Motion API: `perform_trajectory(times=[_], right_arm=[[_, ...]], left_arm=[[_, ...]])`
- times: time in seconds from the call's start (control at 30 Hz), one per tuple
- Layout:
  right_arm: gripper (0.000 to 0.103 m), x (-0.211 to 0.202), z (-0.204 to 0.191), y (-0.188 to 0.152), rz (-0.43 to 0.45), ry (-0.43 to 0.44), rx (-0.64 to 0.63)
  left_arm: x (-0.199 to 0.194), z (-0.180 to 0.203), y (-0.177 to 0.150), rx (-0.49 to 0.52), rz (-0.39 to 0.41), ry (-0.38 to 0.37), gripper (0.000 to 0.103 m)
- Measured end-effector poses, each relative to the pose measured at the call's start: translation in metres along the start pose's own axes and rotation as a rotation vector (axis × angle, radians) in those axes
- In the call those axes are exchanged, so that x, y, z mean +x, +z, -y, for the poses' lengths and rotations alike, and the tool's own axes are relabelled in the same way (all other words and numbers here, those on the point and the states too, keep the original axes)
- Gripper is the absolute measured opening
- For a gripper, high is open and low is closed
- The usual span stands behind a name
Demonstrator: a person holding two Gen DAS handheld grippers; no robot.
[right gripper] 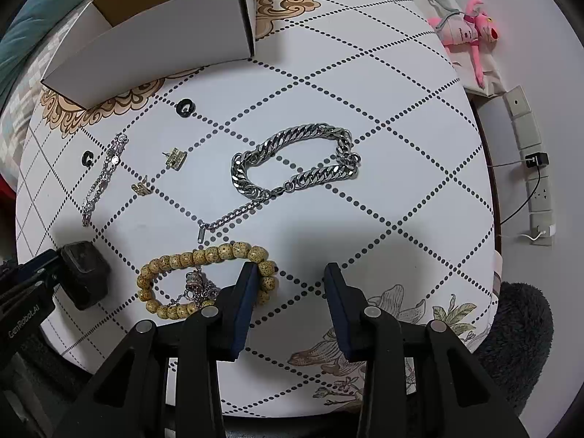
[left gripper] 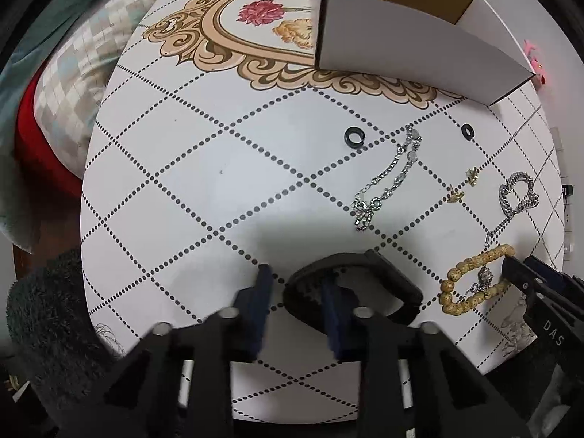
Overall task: Organize jewelry
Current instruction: 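Grasp the black band bracelet with the left tool while the right tool grasps the wooden bead bracelet, then carry both bracelets into the white box and open both tools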
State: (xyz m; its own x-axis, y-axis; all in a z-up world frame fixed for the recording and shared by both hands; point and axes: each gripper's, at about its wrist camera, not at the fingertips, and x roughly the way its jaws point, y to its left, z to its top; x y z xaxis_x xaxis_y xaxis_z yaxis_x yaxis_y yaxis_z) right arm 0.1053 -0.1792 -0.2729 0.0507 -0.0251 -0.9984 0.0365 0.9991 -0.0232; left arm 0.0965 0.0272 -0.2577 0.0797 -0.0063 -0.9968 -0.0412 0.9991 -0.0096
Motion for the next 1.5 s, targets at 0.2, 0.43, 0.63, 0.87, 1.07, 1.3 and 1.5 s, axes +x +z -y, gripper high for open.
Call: perform_trajectory(times=[0.2, 0.43, 0.63, 0.87, 1.07, 1.3, 1.5], right_arm=[[0.009, -0.007, 0.000, -0.003, 0.013, -0.005, -0.014], [0.009, -0.021, 0.009, -0.008, 0.027, 0.087, 0.044], [0.009, -0.054, 0.001, -0.011, 0.069, 0.144, 0.017], [0.009, -0.088, 0.005, 0.004, 0.128, 0.213, -0.021], [0.009, -0.122, 0.013, 0.026, 0.191, 0.274, -0.037], [0.009, -0.175, 0.016, 0.077, 0.299, 0.368, -0.033], [0.009, -0.184, 0.002, 0.136, 0.317, 0.386, -0.056]], left_arm=[[0.000, -0.003, 0.001, -0.002, 0.023, 0.014, 0.009], [-0.024, 0.008, -0.009, 0.008, 0.056, 0.019, 0.007], [-0.048, 0.010, -0.011, 0.015, 0.085, -0.005, 0.007], [-0.081, 0.017, -0.010, 0.015, 0.133, -0.035, 0.007], [-0.109, 0.034, 0.021, 0.028, 0.196, -0.081, 0.007], [-0.127, 0.033, 0.098, 0.018, 0.248, -0.156, 0.007], [-0.118, 0.034, 0.155, 0.016, 0.232, -0.163, 0.007]])
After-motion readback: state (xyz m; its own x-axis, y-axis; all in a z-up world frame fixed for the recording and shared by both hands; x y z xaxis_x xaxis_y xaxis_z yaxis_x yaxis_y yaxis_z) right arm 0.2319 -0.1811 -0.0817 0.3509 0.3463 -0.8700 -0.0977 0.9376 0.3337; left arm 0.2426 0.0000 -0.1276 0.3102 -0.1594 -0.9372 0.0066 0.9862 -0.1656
